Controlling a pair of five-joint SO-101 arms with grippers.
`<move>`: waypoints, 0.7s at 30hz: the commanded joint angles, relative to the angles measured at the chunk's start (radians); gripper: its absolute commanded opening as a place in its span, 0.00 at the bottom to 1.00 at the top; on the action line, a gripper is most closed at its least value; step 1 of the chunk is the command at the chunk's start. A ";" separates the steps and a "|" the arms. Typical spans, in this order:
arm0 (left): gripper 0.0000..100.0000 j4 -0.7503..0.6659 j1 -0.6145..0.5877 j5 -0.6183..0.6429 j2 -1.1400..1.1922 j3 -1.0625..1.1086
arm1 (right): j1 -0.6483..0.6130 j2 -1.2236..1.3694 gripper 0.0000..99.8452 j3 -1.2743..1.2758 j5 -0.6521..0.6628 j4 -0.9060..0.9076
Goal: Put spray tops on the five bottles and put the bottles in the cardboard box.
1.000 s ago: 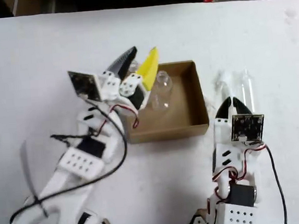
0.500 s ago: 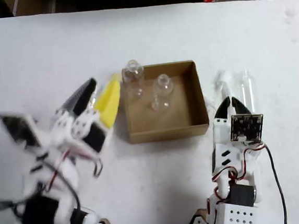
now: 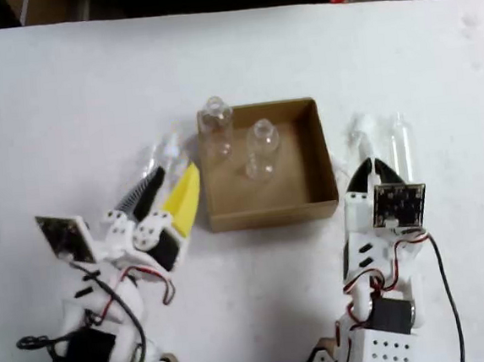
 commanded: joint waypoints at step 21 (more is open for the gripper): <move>0.17 -0.080 -0.010 -0.160 -0.012 0.081 | -0.047 -0.007 0.02 0.008 0.003 -0.035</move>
